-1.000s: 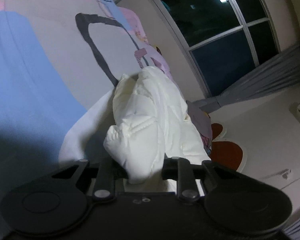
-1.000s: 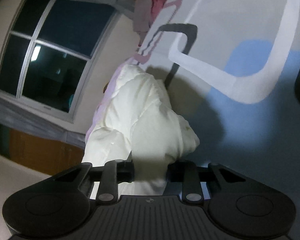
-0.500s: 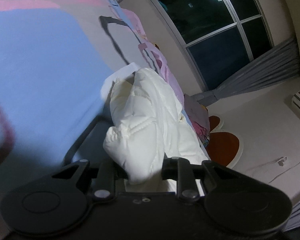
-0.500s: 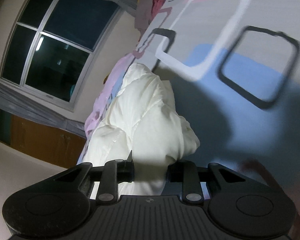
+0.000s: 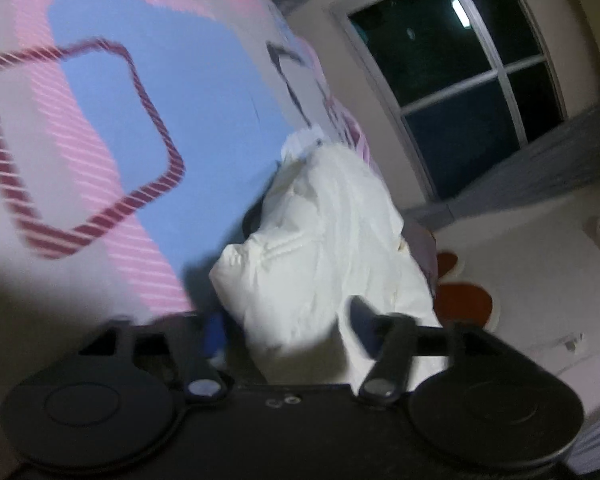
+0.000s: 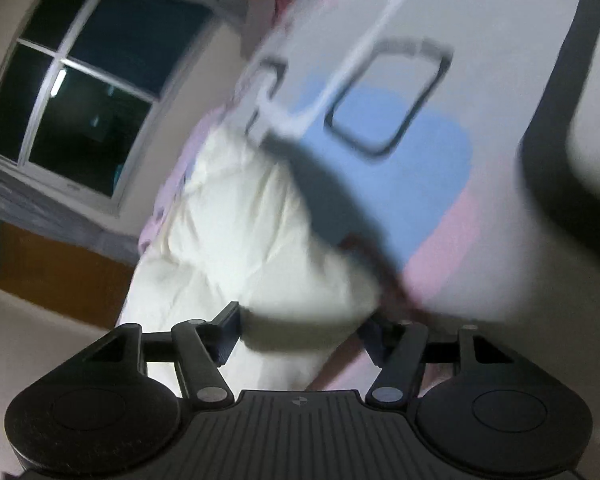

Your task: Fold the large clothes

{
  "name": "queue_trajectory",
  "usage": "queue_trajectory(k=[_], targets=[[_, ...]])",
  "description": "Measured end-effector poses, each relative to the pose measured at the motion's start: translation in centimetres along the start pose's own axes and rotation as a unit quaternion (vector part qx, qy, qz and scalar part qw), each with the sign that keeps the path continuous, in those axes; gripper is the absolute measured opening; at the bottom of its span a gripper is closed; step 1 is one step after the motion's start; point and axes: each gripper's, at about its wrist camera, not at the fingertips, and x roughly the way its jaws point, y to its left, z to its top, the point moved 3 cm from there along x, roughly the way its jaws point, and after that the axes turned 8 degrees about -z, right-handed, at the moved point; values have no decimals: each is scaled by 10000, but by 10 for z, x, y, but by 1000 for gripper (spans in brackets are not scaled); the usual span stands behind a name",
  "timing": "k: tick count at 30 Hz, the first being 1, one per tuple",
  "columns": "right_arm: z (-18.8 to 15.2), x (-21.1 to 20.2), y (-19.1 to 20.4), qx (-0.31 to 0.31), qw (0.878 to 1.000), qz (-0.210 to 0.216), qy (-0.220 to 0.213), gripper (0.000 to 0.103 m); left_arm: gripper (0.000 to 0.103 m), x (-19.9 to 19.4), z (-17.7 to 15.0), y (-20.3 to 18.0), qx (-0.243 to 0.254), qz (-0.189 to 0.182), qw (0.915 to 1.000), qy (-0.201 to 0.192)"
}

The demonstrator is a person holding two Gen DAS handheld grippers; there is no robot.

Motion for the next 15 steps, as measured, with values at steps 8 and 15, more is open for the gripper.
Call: queue_trajectory(k=[8, 15], targets=[[-23, -33, 78, -1801, 9797, -213, -854, 36, 79, 5, -7, -5, 149, 131, 9998, 92], [-10, -66, 84, -1896, 9623, -1034, -1655, 31, 75, 7, 12, 3, 145, 164, 9998, 10]])
